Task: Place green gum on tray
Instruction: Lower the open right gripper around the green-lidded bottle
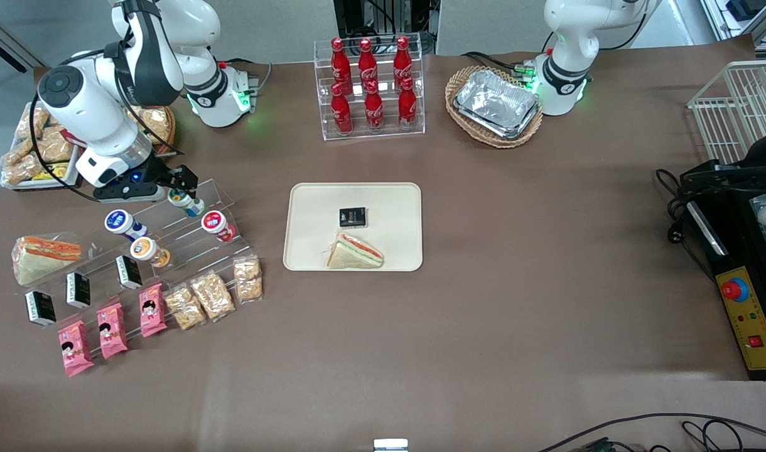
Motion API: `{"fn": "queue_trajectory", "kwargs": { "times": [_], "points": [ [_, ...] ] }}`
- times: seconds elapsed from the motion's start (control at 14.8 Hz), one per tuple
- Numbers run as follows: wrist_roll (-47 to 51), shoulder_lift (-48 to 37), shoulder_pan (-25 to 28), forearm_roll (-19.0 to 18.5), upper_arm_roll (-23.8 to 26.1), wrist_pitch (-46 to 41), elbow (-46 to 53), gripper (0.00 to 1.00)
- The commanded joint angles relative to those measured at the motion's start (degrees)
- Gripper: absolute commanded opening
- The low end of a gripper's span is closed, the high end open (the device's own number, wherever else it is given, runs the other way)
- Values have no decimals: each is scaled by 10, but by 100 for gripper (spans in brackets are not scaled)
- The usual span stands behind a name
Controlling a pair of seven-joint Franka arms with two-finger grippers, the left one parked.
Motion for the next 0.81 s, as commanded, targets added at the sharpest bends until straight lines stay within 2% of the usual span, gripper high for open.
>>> {"fn": "queue_trajectory", "kwargs": {
  "times": [0.0,0.2,0.34,0.4,0.54,0.67,0.74],
  "points": [
    [8,-21,1,0,5,18,-28,100],
    [8,-25,1,0,6,18,-32,100],
    [8,-25,1,0,6,19,-32,94],
    [9,-24,1,0,6,19,-32,87],
    [9,-22,1,0,9,19,-32,82],
    [9,-19,1,0,9,21,-32,64],
    [10,-18,1,0,9,20,-32,60]
  ]
}}
